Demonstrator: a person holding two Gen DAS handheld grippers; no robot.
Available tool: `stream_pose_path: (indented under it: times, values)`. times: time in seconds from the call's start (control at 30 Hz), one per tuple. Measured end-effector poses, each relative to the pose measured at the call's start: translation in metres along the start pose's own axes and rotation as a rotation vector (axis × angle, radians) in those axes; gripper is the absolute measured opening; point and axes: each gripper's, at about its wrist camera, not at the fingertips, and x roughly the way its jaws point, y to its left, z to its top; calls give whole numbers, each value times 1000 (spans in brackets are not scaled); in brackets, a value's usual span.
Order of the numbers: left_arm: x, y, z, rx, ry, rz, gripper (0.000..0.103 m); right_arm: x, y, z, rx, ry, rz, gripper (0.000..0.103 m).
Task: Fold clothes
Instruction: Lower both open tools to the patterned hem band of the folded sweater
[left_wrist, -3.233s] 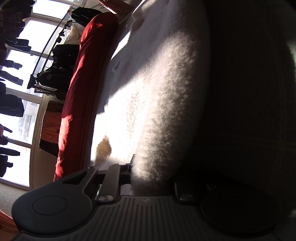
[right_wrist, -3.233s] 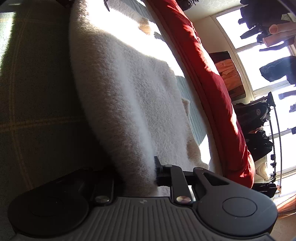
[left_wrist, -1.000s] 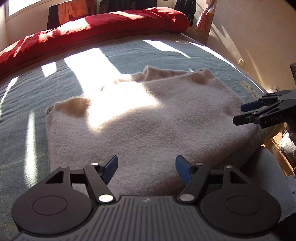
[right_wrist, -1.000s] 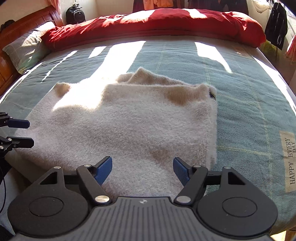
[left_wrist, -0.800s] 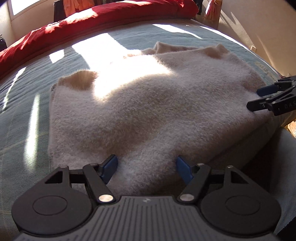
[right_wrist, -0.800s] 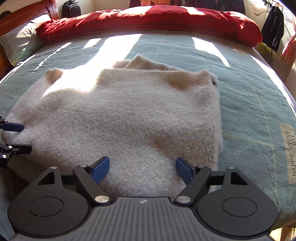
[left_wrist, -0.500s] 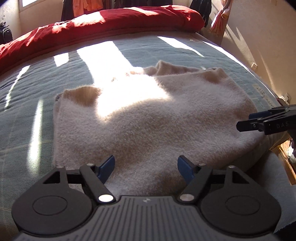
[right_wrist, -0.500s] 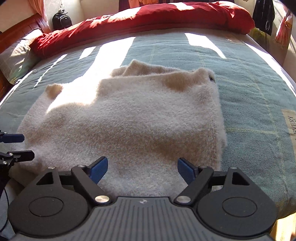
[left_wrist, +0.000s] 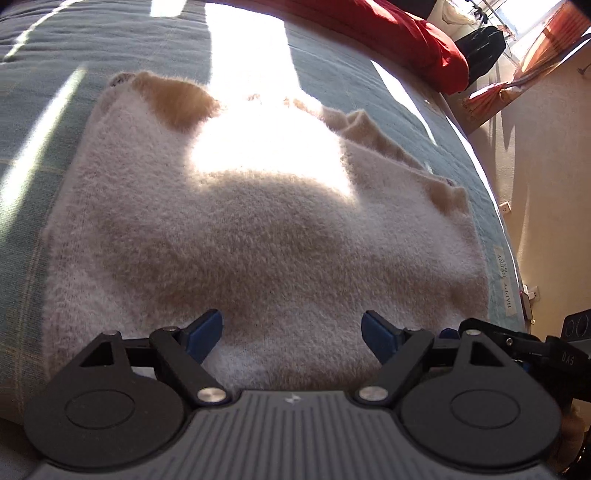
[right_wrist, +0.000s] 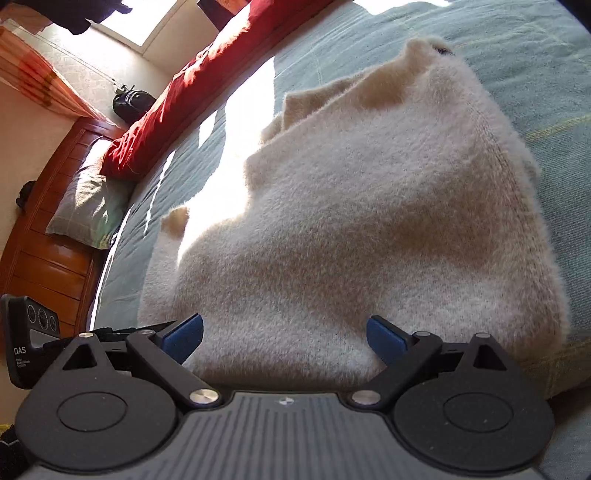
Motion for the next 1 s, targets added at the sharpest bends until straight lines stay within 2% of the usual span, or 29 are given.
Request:
stream_pose_path:
  times: [0.13,0.2,0.27,0.4,0.47,0.57,0.67,0.77,0.87,1.0]
  values:
    - [4,-27,15,140,-71,-3,83,-20,23,19,-207,-166,-133,97]
    - [9,-41,21,210,-103,-11,83,-18,31,27,-308,-218,-210,96]
    - [15,-55,27,276,-130,-21,83,-8,31,35,-367,-223,-256,95]
    - [51,-64,30,346,-122,-20,83,23,14,48,-399,-194,-326,95]
    - [65,-65,33,380,-129,1,83,40,2,52,-394,-179,-377,95]
    - [79,-66,41,440,-159,41,83,56,-12,62,-389,-187,-394,95]
    - [90,-61,61,434,-180,67,83,69,-19,81,-384,-197,-399,97]
    - [101,-51,81,379,-174,51,83,82,-26,102,-360,-197,-393,103]
    - [106,-46,93,363,-191,40,83,91,-33,119,-306,-187,-371,103]
    - [104,-43,102,325,-191,20,83,94,-36,120,-301,-194,-358,103]
